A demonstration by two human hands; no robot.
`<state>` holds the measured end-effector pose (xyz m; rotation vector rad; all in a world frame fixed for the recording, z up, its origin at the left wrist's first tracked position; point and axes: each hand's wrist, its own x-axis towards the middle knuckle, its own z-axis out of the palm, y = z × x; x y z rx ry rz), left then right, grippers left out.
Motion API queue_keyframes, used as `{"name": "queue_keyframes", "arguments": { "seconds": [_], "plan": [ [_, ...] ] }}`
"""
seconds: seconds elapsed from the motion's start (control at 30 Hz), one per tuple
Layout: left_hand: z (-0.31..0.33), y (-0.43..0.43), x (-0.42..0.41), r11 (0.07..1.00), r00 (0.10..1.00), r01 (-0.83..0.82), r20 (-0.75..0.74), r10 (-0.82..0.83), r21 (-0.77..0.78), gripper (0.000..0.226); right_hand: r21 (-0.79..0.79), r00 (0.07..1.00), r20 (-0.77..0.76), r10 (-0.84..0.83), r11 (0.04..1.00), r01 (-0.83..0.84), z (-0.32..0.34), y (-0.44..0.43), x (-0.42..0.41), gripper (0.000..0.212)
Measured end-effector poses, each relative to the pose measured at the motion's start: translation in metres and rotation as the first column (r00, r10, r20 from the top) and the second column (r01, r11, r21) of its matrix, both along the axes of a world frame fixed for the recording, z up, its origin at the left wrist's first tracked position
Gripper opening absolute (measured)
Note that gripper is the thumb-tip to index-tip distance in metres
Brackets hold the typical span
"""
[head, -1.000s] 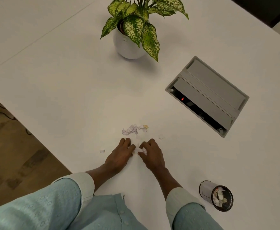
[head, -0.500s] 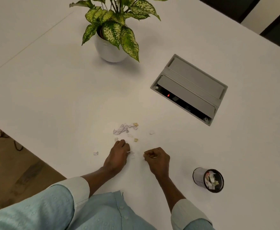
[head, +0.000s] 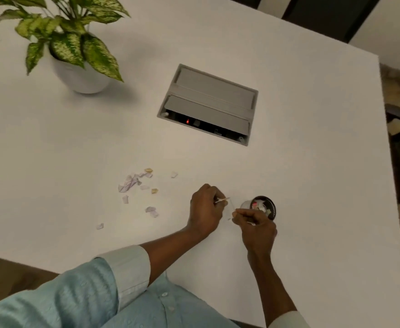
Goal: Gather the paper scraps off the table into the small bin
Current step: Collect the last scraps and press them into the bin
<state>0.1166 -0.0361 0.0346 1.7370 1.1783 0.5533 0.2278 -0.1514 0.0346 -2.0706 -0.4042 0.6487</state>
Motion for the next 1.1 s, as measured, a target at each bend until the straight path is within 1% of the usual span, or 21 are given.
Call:
{"name": "queue_keyframes", "arguments": {
  "seconds": [0.13,0.23,0.37,0.47,0.6,0.67,0.77,0.83,0.87,0.93,0.97,1.03,1.1],
  "plan": [
    [0.009,-0.021,0.048,0.992,0.992,0.123,0.002,-0.123,-0.019,0.006,-0.026,0.987,0.030,-0.159,0.987,0.160,0.008,-0.022,0.040,0.019],
    [0.007,-0.034,0.078,0.978,0.977,0.205,-0.051,-0.206,-0.039,0.006,-0.051,0.984,0.036,-0.174,0.983,0.176,0.009,-0.030,0.063,0.015],
    [0.001,-0.040,0.103,0.953,0.941,0.296,-0.149,-0.303,-0.069,0.009,-0.106,0.985,0.116,-0.125,0.985,0.137,0.007,-0.030,0.084,0.014],
    [-0.003,-0.038,0.113,0.919,0.898,0.391,-0.197,-0.394,-0.057,0.012,-0.154,0.990,0.129,-0.049,0.986,0.069,0.005,-0.028,0.094,0.012],
    [-0.005,-0.034,0.114,0.881,0.862,0.473,-0.196,-0.469,-0.027,0.020,-0.215,0.982,0.177,0.070,0.976,-0.031,0.000,-0.028,0.103,0.016],
    [-0.004,-0.033,0.110,0.874,0.865,0.485,-0.151,-0.479,0.006,0.022,-0.222,0.978,0.189,0.093,0.974,-0.050,-0.001,-0.029,0.106,0.024],
    [-0.008,-0.032,0.095,0.894,0.891,0.444,-0.131,-0.435,0.054,0.027,-0.202,0.952,0.273,0.140,0.976,-0.085,0.000,-0.033,0.102,0.032],
    [-0.016,-0.031,0.076,0.904,0.897,0.422,-0.177,-0.406,0.065,0.026,-0.231,0.916,0.350,0.194,0.966,-0.116,0.001,-0.038,0.096,0.031],
    [-0.021,-0.030,0.065,0.900,0.885,0.430,-0.230,-0.405,0.069,0.026,-0.275,0.890,0.382,0.247,0.950,-0.146,0.000,-0.041,0.092,0.030],
    [-0.032,-0.029,0.037,0.871,0.827,0.484,-0.369,-0.424,0.083,0.029,-0.364,0.830,0.393,0.396,0.896,-0.255,-0.003,-0.047,0.085,0.035],
    [-0.039,-0.028,0.022,0.847,0.781,0.526,-0.440,-0.443,0.082,0.034,-0.397,0.787,0.392,0.475,0.860,-0.321,-0.006,-0.049,0.082,0.039],
    [-0.053,-0.026,-0.008,0.781,0.660,0.624,-0.564,-0.497,0.042,0.054,-0.469,0.699,0.375,0.609,0.775,-0.424,-0.014,-0.051,0.077,0.044],
    [-0.067,-0.026,-0.035,0.715,0.535,0.698,-0.644,-0.547,-0.027,0.083,-0.545,0.648,0.328,0.688,0.698,-0.465,-0.020,-0.049,0.074,0.047]
  ]
}}
